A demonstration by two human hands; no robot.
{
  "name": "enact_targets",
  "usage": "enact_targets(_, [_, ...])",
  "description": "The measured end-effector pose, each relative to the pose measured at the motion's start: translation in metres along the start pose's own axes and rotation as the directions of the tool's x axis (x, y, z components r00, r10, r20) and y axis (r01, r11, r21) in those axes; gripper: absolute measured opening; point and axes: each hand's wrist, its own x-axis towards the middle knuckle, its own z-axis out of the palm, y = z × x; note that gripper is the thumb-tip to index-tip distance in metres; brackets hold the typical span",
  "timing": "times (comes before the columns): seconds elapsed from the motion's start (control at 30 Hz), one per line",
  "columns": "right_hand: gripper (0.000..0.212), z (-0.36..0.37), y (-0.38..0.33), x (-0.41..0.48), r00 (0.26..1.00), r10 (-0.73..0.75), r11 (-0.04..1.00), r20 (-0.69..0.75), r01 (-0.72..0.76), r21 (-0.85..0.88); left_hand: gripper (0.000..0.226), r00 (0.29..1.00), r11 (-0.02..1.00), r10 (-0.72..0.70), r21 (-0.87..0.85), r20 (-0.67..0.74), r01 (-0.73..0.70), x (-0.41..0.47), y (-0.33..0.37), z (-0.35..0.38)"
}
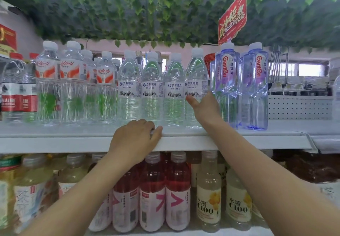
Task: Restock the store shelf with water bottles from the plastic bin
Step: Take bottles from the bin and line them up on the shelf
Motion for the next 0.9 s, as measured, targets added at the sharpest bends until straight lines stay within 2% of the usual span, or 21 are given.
enact_targets(0.13, [0.072, 0.002, -0.001, 0.004, 1.000, 0.010, 0.999, -0.009, -0.011, -0.043, 0.044, 1.000, 1.000, 0.001, -0.001, 0.000, -0.001, -0.001, 0.001, -0.001])
enact_targets(0.47, [0.074, -0.001, 0.003, 0.008, 0.996, 0.072, 0.990, 0.061, -0.078, 0.116, 0.045, 1.000, 1.000, 0.003, -0.006, -0.007, -0.003, -0.002, 0.000, 0.000])
enact_targets(0.67, [0.073, -0.006, -0.001, 0.012, 0.973, 0.135, 0.989, 0.188, -0.143, 0.028, 0.045, 1.000, 1.000, 0.010, -0.006, -0.018, -0.010, -0.003, -0.001, 0.001])
enact_targets(0.9, [0.063, -0.010, -0.002, 0.011, 0.966, 0.123, 0.992, 0.228, -0.122, -0.017, 0.043, 0.999, 1.000, 0.010, 0.011, -0.030, -0.009, -0.002, 0.000, 0.003])
